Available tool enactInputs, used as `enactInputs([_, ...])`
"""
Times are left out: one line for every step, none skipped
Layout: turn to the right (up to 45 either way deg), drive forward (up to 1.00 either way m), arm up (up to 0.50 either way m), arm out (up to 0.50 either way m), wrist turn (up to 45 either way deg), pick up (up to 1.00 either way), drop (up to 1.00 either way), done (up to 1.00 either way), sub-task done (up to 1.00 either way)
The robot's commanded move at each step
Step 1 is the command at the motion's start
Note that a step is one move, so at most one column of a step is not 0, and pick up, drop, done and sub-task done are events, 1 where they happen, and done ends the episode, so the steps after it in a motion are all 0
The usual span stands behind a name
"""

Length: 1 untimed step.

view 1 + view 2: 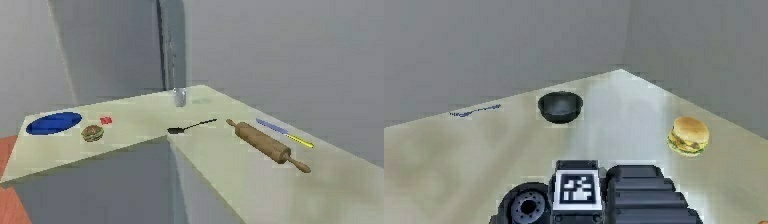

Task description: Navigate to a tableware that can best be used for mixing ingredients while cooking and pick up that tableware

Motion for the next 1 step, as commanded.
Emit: enactInputs([0.0,0.0,0.0,0.32,0.0,0.0,0.0,0.0,0.0])
